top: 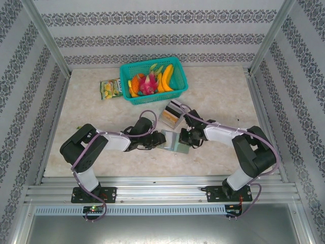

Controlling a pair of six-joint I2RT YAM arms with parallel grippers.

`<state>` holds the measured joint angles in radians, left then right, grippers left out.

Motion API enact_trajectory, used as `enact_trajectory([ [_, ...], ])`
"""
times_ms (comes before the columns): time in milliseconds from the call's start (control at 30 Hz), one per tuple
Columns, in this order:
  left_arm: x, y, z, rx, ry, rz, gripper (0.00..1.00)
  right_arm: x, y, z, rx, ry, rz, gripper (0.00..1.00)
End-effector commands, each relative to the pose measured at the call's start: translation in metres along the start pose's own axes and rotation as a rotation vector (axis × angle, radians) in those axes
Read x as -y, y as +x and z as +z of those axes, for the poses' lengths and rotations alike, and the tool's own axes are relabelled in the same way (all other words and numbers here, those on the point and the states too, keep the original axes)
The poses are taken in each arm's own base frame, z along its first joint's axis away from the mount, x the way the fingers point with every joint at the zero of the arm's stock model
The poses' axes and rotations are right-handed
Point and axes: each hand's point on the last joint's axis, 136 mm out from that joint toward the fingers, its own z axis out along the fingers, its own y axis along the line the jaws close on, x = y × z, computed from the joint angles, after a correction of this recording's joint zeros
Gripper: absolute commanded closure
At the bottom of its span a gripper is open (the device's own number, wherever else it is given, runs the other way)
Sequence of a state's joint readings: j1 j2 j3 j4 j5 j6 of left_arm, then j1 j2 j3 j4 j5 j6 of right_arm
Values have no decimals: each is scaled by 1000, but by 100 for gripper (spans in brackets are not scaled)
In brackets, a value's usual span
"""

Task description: Put the credit cards into the card holder

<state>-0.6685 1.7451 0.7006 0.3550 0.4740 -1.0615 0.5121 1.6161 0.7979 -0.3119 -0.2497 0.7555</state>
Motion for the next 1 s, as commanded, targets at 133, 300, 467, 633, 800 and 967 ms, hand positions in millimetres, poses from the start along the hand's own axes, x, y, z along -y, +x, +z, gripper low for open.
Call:
enact_trajectory([
  [133,-46,33,-24,9,-162,-80,77,16,-2,22,-60,93,-159,89],
  [300,-37,26,-30,18,-176,-27,76,1,-3,21,-80,54,-219,89],
  [467,-5,9,-53,105,-122,60,73,-17,-10,-8,-2,14,-222,86],
  [633,11,-3,-68,137,-152,148,72,-39,-23,-48,97,-59,-223,82],
  [800,20,-10,-68,154,-131,153,71,-47,-44,-84,231,-59,-252,74],
  [967,29,-24,-66,166,-109,143,69,-53,-67,-100,285,-19,-347,69],
])
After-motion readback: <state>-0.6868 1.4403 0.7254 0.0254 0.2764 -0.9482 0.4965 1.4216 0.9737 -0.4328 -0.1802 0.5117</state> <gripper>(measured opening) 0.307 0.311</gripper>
